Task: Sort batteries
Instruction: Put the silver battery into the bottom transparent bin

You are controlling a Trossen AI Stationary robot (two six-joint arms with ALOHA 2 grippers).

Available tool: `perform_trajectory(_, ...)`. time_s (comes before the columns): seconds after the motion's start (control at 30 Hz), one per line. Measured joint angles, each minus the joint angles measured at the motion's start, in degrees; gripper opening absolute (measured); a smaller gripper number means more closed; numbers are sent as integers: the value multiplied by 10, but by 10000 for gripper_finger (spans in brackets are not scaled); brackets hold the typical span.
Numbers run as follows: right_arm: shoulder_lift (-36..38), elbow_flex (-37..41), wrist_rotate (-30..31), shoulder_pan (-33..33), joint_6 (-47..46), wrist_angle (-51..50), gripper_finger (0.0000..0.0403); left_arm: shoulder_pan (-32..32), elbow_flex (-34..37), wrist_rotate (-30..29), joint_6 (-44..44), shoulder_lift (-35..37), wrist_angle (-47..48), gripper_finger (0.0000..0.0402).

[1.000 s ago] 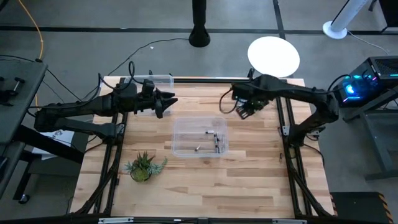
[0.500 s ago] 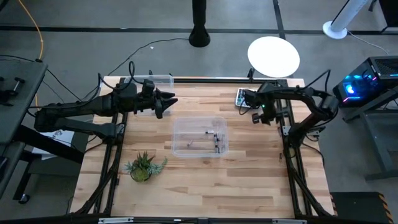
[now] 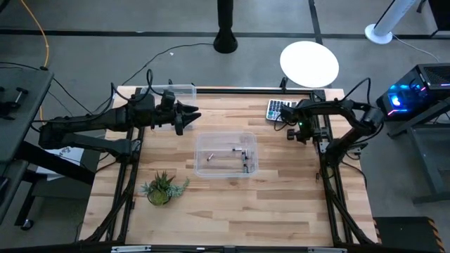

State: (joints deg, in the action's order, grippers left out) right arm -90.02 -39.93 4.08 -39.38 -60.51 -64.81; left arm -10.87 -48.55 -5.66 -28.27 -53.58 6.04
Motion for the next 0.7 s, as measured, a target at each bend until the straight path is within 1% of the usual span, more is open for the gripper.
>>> perform_trajectory(0.13, 2, 26, -14, -39, -18, 9, 139, 0, 0, 0, -7, 0, 0, 184)
perform_trajectory(0.23, 11, 45, -17, -55, -60, 31, 139, 0, 0, -1, -11, 0, 0, 184)
perform_trajectory(0.33, 25, 52, 0, -57, -105, 36, 139, 0, 0, -5, -13, 0, 0, 184)
perform_trajectory(0.43, 31, 58, 23, -71, -109, 38, 139, 0, 0, -15, -21, 0, 0, 184)
perform_trajectory(0.5, 31, 59, 42, -79, -128, 39, 139, -2, 0, -22, -21, 0, 0, 184)
perform_trajectory(0.63, 41, 60, 68, -76, -255, 41, 139, -7, 0, -27, -21, 0, 0, 184)
perform_trajectory(0.7, 52, 61, 83, -68, -285, 44, 139, -8, 0, -27, -21, 0, 0, 184)
